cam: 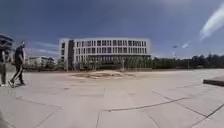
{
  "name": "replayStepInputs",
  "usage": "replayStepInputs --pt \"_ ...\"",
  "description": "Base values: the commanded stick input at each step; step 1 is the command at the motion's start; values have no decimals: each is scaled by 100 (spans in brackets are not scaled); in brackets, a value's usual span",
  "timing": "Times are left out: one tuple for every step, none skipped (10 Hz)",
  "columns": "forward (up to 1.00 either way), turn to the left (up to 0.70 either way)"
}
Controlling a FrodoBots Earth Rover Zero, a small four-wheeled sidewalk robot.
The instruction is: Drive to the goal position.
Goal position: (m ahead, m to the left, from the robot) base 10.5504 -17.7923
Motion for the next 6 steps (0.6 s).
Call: replayStepInputs --pt "70 -32" --pt "70 -32" --pt "70 -32" --pt "70 -32" --pt "70 -5" --pt "70 -1"
